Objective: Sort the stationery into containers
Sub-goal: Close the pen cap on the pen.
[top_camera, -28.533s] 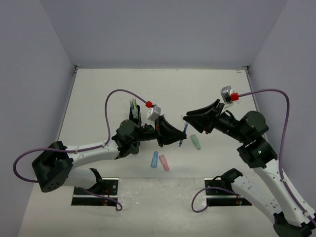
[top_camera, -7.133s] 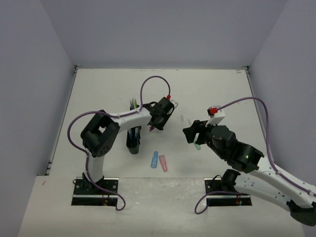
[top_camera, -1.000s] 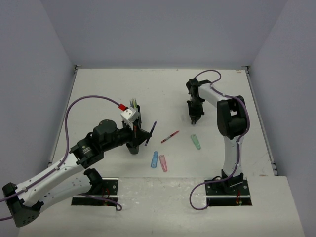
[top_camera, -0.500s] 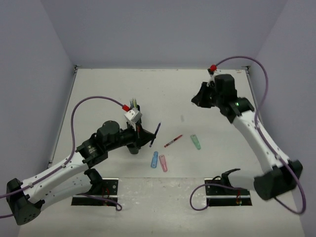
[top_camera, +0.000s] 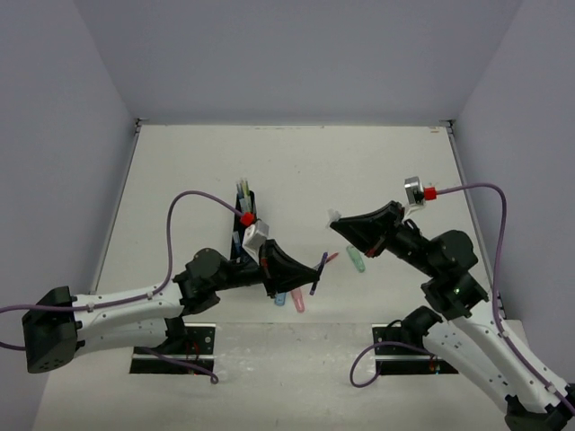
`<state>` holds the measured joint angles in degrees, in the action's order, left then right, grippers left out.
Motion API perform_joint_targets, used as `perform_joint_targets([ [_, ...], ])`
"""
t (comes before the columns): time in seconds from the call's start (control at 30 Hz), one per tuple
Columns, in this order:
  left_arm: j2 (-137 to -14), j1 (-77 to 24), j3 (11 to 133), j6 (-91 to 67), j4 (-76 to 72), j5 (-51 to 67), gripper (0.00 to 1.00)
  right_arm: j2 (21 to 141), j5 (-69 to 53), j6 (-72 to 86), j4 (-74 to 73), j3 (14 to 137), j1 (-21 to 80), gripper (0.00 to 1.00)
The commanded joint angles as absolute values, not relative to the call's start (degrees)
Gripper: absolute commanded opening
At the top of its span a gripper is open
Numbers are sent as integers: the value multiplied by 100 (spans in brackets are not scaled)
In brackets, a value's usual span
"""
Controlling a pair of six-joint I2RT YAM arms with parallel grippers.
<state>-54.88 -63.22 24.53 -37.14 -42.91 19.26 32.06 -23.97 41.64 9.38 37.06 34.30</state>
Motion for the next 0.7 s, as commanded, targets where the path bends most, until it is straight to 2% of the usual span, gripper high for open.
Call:
perform_joint_targets([
  [0.0,-5566,-6398,2496,-3777,-5432,1971,0,2996,-2558,4554,1635,3544,3518,0],
  [0.67,-5661,-6407,2866,-3515,-4750,1734,0,2942,-3105,4383,1184,3657,3709,0],
])
